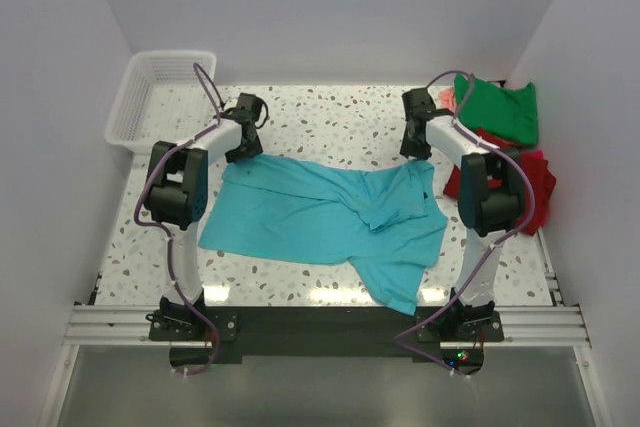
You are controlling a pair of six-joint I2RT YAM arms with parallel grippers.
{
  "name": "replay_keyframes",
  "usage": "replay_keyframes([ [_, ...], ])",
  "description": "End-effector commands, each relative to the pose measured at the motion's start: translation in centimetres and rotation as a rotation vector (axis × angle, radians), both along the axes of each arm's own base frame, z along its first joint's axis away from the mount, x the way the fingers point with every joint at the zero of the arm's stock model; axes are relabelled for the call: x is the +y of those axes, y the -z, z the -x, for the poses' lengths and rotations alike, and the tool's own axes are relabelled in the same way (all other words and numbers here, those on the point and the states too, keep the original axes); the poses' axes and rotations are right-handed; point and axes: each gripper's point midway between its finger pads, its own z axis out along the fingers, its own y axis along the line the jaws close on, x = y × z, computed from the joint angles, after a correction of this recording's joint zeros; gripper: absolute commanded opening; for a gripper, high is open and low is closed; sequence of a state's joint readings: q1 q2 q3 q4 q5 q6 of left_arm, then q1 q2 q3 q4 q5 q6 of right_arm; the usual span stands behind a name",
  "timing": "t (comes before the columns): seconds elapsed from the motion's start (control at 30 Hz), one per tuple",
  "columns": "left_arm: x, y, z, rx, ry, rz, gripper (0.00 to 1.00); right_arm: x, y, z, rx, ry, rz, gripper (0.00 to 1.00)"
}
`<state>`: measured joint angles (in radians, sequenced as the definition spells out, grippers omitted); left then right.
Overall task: Fold and stack the t-shirts
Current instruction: Fold the tshirt
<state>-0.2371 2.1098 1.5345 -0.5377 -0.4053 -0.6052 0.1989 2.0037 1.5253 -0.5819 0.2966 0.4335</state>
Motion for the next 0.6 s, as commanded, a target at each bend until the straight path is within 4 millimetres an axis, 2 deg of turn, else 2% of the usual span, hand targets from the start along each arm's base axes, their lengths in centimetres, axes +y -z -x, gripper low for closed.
replay_keyframes([
  [0.0, 0.4, 0.3, 0.0, 0.018, 0.007, -0.032, 0.57, -0.8, 0.3, -0.2, 0.018, 0.024, 0.017, 0.33],
  [0.17, 0.5, 0.2, -0.1, 0.018, 0.008, -0.033, 0.57, -1.5, 0.6, 0.3, 0.033, 0.044, 0.025, 0.26],
  [0.23, 0.5, 0.1, -0.1, 0.016, 0.007, -0.032, 0.57, -1.5, 0.6, 0.3, 0.032, 0.043, 0.026, 0.19],
  [0.3, 0.4, 0.2, -0.1, 0.018, 0.008, -0.031, 0.57, -1.6, 0.8, 0.5, 0.040, 0.047, 0.029, 0.03],
  [0.33, 0.4, 0.2, -0.1, 0.017, 0.006, -0.030, 0.57, -1.8, 1.0, 0.7, 0.047, 0.054, 0.033, 0.00],
  [0.43, 0.6, 0.3, 0.0, 0.019, -0.001, -0.034, 0.57, -2.4, 0.9, 0.9, 0.048, 0.079, 0.058, 0.00],
  [0.57, 1.1, 0.3, 0.4, 0.027, -0.023, -0.051, 0.58, -4.3, 0.3, 1.7, 0.045, 0.133, 0.117, 0.00],
])
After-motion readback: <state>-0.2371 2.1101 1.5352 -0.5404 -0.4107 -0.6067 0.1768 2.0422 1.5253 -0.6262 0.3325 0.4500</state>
